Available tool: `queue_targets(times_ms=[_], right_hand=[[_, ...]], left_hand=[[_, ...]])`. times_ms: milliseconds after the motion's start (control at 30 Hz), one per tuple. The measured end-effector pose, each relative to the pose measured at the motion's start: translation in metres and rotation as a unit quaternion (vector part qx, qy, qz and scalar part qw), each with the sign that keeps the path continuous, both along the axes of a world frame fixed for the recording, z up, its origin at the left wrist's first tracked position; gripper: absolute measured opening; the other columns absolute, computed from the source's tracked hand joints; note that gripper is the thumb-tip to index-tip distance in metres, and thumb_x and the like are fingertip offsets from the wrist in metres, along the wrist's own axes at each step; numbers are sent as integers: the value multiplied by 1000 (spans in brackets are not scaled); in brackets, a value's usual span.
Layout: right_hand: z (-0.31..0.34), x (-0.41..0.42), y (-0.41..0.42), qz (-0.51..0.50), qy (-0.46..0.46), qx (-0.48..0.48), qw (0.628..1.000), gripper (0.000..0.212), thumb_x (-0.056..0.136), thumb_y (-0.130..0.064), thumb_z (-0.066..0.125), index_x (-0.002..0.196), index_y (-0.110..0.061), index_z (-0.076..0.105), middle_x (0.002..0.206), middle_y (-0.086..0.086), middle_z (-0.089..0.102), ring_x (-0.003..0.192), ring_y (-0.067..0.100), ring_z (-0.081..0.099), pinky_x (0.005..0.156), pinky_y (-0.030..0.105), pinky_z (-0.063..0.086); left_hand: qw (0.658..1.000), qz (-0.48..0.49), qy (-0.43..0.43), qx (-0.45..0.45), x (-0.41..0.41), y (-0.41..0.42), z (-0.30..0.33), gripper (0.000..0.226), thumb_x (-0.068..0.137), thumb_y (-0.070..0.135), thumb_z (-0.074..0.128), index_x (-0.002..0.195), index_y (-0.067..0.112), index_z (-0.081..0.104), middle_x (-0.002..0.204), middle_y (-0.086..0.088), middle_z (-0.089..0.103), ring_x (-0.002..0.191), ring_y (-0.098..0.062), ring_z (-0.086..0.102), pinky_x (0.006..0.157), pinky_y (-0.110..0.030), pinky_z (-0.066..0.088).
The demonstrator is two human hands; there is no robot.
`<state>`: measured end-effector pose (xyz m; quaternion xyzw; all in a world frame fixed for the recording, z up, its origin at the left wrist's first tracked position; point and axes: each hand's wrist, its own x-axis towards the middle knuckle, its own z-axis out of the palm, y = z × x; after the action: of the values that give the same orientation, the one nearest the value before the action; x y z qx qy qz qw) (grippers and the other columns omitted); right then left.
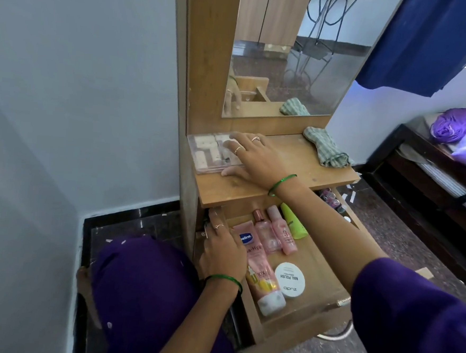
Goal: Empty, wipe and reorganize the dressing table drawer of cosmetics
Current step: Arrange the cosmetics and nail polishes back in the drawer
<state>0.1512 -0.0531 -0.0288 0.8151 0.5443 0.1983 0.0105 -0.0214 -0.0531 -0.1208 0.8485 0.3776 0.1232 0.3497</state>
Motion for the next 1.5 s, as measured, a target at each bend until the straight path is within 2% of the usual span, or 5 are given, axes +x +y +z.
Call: queue_targets(times_ms=[300, 600, 1200, 1367, 1500], right_hand=[[-10, 1, 7, 107, -148, 107, 977, 25, 98, -26, 45, 111, -13, 62, 105, 3, 67, 88, 22, 65, 81, 33, 51], [34, -5, 0, 51, -22, 72, 996, 34, 75, -4, 46, 106, -13, 57, 90, 5, 65, 71, 28, 62, 64, 31, 47], [44, -65, -248, -83, 221, 34, 971, 33, 91, -25, 49, 115, -4, 58, 107, 8, 67, 96, 11, 56, 84, 12, 36], [9, -68, -269, -122, 242, -22, 962, 27, 92, -29, 46, 109, -12, 58, 99, 4, 67, 90, 24, 64, 78, 36, 50], [-7, -70, -272, -104, 230, -62, 966, 19, 91, -21, 54, 100, -9, 66, 108, -3, 67, 92, 17, 65, 80, 20, 46]], left_hand=[[1000, 5, 2, -10, 1, -1, 1, 60, 96, 29, 36, 148, 17, 7, 136, -9, 45, 111, -26, 56, 81, -42, 52], [1000, 4, 0, -2, -1, -1, 2, 58, 97, 30, 35, 147, 18, 9, 135, -7, 47, 111, -24, 57, 79, -41, 52], [1000, -12, 6, -14, -5, -2, 7, 57, 97, 25, 34, 148, 14, 9, 134, -16, 48, 111, -37, 54, 83, -47, 44], [1000, -16, 14, -18, -6, -4, 10, 57, 98, 25, 34, 147, 14, 8, 137, -16, 45, 112, -38, 53, 84, -47, 44], [999, -22, 22, -19, -8, -4, 10, 57, 98, 26, 33, 148, 17, 6, 139, -15, 43, 114, -37, 53, 85, -48, 43]])
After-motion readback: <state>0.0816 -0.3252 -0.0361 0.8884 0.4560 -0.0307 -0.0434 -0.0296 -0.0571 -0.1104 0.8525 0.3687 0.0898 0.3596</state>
